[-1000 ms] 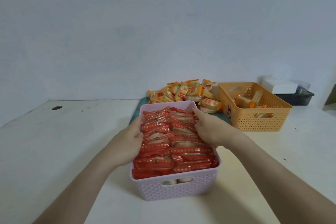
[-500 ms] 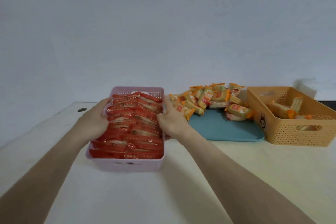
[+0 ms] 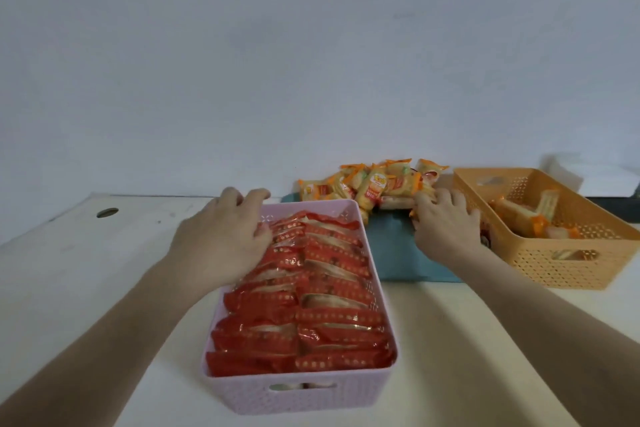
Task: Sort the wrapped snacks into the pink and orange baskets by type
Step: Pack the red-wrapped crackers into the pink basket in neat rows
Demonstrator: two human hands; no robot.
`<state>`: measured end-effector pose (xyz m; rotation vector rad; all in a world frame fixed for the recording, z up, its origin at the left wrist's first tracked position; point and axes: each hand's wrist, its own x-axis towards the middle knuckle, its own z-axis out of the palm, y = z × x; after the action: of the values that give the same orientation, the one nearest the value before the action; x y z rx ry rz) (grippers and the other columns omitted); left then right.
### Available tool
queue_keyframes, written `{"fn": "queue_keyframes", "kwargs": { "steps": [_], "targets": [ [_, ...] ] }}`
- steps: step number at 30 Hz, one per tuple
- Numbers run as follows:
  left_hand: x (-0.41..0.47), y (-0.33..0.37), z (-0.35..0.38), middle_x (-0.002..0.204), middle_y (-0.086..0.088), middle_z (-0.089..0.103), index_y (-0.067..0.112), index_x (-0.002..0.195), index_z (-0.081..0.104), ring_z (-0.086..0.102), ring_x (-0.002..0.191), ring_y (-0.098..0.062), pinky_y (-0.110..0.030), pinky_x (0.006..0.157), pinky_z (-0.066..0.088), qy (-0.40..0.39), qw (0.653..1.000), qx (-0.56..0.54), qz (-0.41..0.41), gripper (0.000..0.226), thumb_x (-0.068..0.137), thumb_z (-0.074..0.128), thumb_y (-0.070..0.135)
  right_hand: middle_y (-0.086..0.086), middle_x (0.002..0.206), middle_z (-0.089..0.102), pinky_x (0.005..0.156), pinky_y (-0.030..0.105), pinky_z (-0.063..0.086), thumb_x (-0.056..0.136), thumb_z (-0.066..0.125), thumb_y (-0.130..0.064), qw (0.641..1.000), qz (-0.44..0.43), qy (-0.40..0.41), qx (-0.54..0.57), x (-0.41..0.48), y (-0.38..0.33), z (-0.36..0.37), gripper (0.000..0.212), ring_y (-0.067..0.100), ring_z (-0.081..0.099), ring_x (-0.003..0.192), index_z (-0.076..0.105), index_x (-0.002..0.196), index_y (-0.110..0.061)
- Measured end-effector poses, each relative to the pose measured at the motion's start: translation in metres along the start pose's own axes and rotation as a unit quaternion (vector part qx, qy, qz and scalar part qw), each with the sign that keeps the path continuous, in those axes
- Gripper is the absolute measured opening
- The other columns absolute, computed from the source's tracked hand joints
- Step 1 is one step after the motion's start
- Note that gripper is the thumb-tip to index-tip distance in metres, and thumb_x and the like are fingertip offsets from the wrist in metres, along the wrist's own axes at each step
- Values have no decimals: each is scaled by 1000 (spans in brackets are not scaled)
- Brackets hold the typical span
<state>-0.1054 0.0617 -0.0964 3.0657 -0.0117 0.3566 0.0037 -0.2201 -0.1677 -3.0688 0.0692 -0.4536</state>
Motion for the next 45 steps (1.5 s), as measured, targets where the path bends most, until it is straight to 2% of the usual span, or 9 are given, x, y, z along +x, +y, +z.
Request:
{"fn": "queue_keyframes", "kwargs": {
  "steps": [3,7,12,15,21,26,30,36,45],
  "targets": [
    [49,49,-8,131,-3,52,25,132,51,50,120,-24,-40,96,44,71,989,-57,114,40,93,42,26,19,136,44,99,50,37,88,55,-36,991,49,-111,52,18,19,8,71,41,42,123,17,146,-23],
    [124,130,8,107,-6,69,16,103,70,61,101,-27,-37,83,51,-73,961,7,265,30,87,46,14,17,141,49,104,41,37,80,60,-61,974,32,-195,112,27,25,9,98,37,47,127,10,153,-19],
    [193,188,59,112,-13,66,7,116,61,61,100,-32,-32,79,46,-209,908,155,330,32,96,50,30,13,134,57,108,42,32,99,40,-40,920,29,-161,356,40,35,10,41,33,47,128,61,125,-16],
    [213,195,77,127,-15,58,14,139,39,57,109,-33,-36,90,46,-204,911,151,324,53,94,53,38,9,126,61,96,29,41,93,54,-14,900,48,-126,415,47,49,26,37,28,54,120,53,131,-13],
    [224,190,100,121,-15,59,23,150,9,58,104,-32,-38,80,46,-201,908,205,305,107,71,81,35,8,147,39,114,50,30,69,72,-52,922,38,-151,356,59,50,56,94,35,35,137,23,147,-34],
    [233,179,92,118,-9,61,21,139,32,59,100,-29,-37,82,47,-141,946,65,285,71,83,60,55,8,147,34,112,39,34,62,82,-49,932,-10,-141,333,67,53,48,100,29,36,136,33,145,-22],
    [231,162,61,86,-1,63,11,99,68,57,82,-20,-31,69,44,-121,974,-92,168,24,81,64,27,-2,121,62,90,29,47,63,80,-55,911,8,-92,403,67,52,46,87,17,57,111,46,134,-17],
    [193,117,18,100,-11,71,16,111,56,73,82,-27,-43,80,59,-114,855,-503,44,23,101,44,33,6,73,68,66,44,51,92,51,-44,941,11,123,316,59,42,27,34,32,65,76,61,73,-18],
    [105,9,-30,87,8,70,38,104,63,65,75,-9,-23,66,56,99,947,-285,112,13,96,53,35,-6,56,47,55,37,31,99,42,-42,866,-38,244,436,43,-17,-58,41,18,45,57,44,65,-19]
  ]
}}
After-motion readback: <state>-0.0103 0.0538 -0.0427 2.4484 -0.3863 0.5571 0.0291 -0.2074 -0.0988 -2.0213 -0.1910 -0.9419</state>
